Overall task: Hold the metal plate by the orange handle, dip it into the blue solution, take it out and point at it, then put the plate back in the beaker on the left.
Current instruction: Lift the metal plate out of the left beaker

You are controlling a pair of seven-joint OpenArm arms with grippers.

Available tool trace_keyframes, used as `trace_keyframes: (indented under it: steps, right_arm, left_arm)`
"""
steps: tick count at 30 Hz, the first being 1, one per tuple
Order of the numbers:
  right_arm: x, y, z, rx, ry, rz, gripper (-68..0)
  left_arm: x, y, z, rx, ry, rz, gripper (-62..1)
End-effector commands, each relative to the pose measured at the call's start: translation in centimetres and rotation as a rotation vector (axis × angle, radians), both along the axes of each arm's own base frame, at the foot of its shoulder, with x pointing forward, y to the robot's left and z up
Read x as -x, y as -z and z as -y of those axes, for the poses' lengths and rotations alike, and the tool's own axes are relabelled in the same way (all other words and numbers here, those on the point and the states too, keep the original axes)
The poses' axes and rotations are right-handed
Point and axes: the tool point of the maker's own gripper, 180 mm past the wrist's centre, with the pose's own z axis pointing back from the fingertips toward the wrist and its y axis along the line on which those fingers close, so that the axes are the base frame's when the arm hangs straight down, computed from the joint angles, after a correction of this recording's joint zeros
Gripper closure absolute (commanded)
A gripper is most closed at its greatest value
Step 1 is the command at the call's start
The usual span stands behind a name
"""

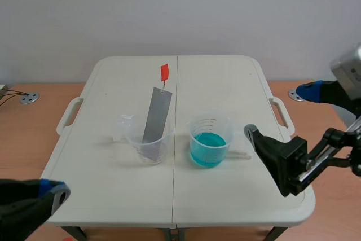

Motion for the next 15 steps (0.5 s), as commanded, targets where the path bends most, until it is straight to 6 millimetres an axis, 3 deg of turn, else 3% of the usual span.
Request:
trace_keyframes:
  steps: [1,5,11,15]
  right_arm:
    - [-0.6,-1.2,-0.5,-0.028,-0.009,0.041,-66.3]
    - [-1.1,-2.1,-1.9,-0.07,-0.041,0.062,-66.3]
    - [-2.2,-2.9,-3.7,-0.181,-0.066,0.051,-66.3]
    - [-3.4,-2.5,-4.6,-0.219,-0.059,0.033,-66.3]
  left_arm:
    - [1.4,0.8,-0.3,-0.026,0.001,-0.042,-2.3]
    - [5.9,4.5,-1.8,-0.093,-0.005,-0.218,-2.3]
    - [12.5,9.9,-5.9,-0.169,-0.071,-0.457,-2.3]
    - [15.9,12.2,-7.7,-0.191,-0.106,-0.558,-2.3]
